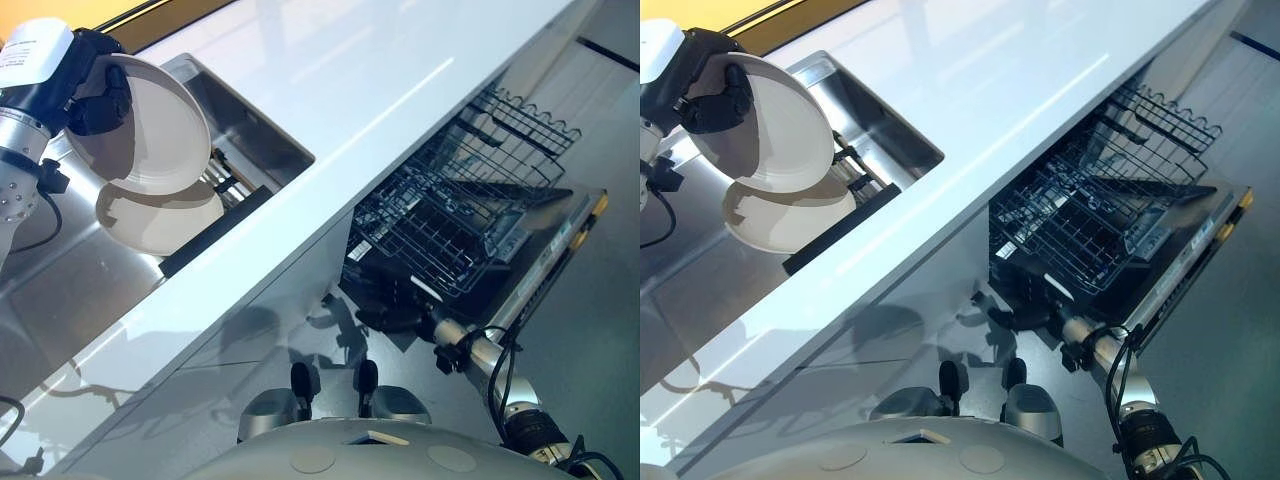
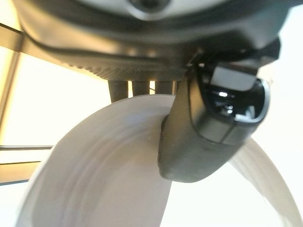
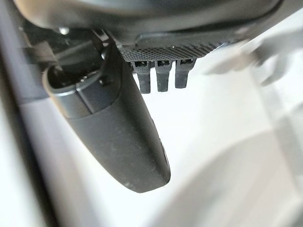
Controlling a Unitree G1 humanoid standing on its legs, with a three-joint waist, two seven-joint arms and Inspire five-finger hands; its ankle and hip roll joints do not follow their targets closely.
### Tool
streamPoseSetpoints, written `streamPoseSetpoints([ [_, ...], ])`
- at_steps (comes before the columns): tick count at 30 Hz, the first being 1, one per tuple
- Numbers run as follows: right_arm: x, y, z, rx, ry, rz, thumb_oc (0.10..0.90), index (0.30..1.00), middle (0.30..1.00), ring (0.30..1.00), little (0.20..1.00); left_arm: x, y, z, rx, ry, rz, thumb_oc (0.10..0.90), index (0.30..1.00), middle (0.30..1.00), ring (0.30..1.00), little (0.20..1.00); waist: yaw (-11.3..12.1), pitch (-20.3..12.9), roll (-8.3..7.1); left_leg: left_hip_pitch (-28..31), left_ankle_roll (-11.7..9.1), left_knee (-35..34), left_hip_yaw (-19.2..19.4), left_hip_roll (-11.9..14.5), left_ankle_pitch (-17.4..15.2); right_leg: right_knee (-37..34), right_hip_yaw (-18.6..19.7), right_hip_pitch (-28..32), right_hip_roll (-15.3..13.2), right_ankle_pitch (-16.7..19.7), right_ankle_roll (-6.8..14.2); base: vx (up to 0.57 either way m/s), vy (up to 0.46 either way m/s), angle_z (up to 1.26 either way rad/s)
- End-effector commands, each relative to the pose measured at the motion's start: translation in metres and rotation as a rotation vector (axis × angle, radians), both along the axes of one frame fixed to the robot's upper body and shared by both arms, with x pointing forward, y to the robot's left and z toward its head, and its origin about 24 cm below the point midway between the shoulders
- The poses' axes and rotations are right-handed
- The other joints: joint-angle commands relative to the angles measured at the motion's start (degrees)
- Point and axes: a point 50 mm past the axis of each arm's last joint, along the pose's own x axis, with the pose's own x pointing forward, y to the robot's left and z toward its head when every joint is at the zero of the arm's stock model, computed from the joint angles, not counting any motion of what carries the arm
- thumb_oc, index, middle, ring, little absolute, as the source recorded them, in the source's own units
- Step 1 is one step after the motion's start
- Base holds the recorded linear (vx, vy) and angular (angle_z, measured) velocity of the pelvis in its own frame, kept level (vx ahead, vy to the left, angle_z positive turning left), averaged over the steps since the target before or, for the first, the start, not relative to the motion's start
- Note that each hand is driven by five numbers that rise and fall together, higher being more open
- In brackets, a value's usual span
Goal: Pick up plates and place into dishwasher.
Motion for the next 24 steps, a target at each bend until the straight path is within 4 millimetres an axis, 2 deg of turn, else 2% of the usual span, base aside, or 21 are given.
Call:
streamPoseSetpoints([
  [1,0.024,-0.027,0.064,0.079,-0.333,-0.208,0.8,0.9,0.9,0.9,0.9,-0.028,0.024,0.063,-0.083,-0.371,0.026,0.1,0.3,0.3,0.3,0.2,-0.9,-6.8,0.76,-2.3,-0.4,1.5,-1.0,-1.1,-3.9,5.3,-2.0,-2.0,3.3,-7.3,0.6,-0.04,-0.077,0.04],
  [2,0.029,-0.036,0.089,-0.005,-0.478,-0.286,0.8,0.9,0.9,0.9,0.9,-0.033,0.024,0.059,-0.096,-0.399,0.019,0.1,0.3,0.3,0.3,0.2,-1.1,-7.0,0.84,-2.5,-0.7,1.3,-0.9,-0.9,-3.6,4.9,-2.0,-2.0,3.4,-7.2,0.5,-0.04,-0.06,-0.04],
  [3,0.031,-0.044,0.106,-0.074,-0.575,-0.348,0.8,0.9,0.9,0.9,0.9,-0.036,0.022,0.055,-0.1,-0.418,0.01,0.1,0.3,0.3,0.3,0.2,-1.2,-7.0,0.89,-2.5,-0.9,1.2,-0.8,-0.7,-3.5,4.7,-1.9,-1.9,3.5,-7.3,0.4,-0.04,-0.039,-0.05],
  [7,0.029,-0.064,0.163,-0.327,-0.9,-0.508,0.8,0.9,0.9,0.9,0.9,-0.042,0.01,0.043,-0.098,-0.478,-0.015,0.1,0.3,0.3,0.3,0.2,-1.9,-7.5,1.18,-2.2,-1.3,0.8,-0.8,-0.7,-3.5,4.2,-0.9,-1.7,3.8,-7.6,-0.1,-0.03,0.003,-0.05],
  [11,0.022,-0.069,0.208,-0.501,-1.155,-0.587,0.8,0.9,0.9,0.9,0.9,-0.045,-0.006,0.037,-0.073,-0.543,-0.047,0.1,0.3,0.3,0.3,0.2,-2.6,-7.9,1.41,-2.3,-1.4,1.0,-1.1,-1.0,-3.3,3.7,0.8,-1.7,3.9,-7.2,-0.6,-0.03,0.013,-0.04],
  [14,0.017,-0.071,0.241,-0.586,-1.331,-0.671,0.8,0.9,0.9,0.9,0.9,-0.042,-0.018,0.04,-0.095,-0.586,-0.093,0.1,0.3,0.3,0.3,0.2,-2.7,-8.4,1.41,-2.3,-1.3,1.1,-1.6,-1.2,-3.4,3.5,1.7,-1.7,4.0,-7.1,-0.8,-0.02,0.004,-0.05],
  [16,0.015,-0.07,0.261,-0.565,-1.412,-0.7,0.8,0.9,0.9,0.9,0.9,-0.04,-0.026,0.041,-0.094,-0.616,-0.123,0.1,0.3,0.3,0.3,0.2,-2.6,-8.6,1.37,-2.0,-1.3,0.9,-1.8,-1.4,-3.5,3.6,1.9,-1.6,4.2,-7.3,-0.9,0.0,0.001,-0.13],
  [17,0.015,-0.069,0.265,-0.548,-1.425,-0.697,0.8,0.9,0.9,0.9,0.9,-0.04,-0.027,0.041,-0.096,-0.625,-0.13,0.1,0.3,0.3,0.3,0.2,-2.6,-8.7,1.37,-1.9,-1.3,0.8,-1.9,-1.4,-3.5,3.7,1.9,-1.6,4.2,-7.3,-0.9,-0.01,-0.001,-0.13],
  [19,0.014,-0.062,0.28,-0.426,-1.467,-0.618,0.8,0.9,0.9,0.9,0.9,-0.04,-0.035,0.044,-0.095,-0.664,-0.155,0.1,0.3,0.3,0.3,0.2,-2.6,-8.8,1.27,-1.8,-1.2,0.7,-2.1,-1.5,-3.6,3.9,1.9,-1.6,4.2,-7.4,-1.0,0.0,-0.001,-0.04],
  [21,0.017,-0.044,0.29,-0.157,-1.421,-0.357,0.8,0.9,0.9,0.9,0.9,-0.04,-0.046,0.046,-0.094,-0.738,-0.187,0.1,0.3,0.3,0.3,0.2,-2.4,-9.2,1.06,-1.6,-1.2,0.4,-2.4,-1.7,-3.7,4.1,1.8,-1.7,4.2,-7.6,-1.1,-0.01,0.001,0.02],
  [23,0.022,-0.027,0.288,0.019,-1.363,-0.191,0.8,0.9,0.9,0.9,0.9,-0.039,-0.055,0.046,-0.099,-0.799,-0.211,0.1,0.3,0.3,0.3,0.2,-2.3,-9.6,0.89,-1.4,-1.2,0.2,-2.5,-1.8,-3.9,4.3,1.6,-1.7,4.1,-7.7,-1.1,-0.02,0.002,0.04],
  [24,0.022,-0.022,0.289,0.042,-1.36,-0.161,0.8,0.9,0.9,0.9,0.9,-0.039,-0.057,0.046,-0.099,-0.816,-0.22,0.1,0.3,0.3,0.3,0.2,-2.3,-9.7,0.82,-1.4,-1.2,0.1,-2.6,-1.8,-3.9,4.3,1.4,-1.7,4.0,-7.7,-1.2,-0.02,0.002,0.05],
])
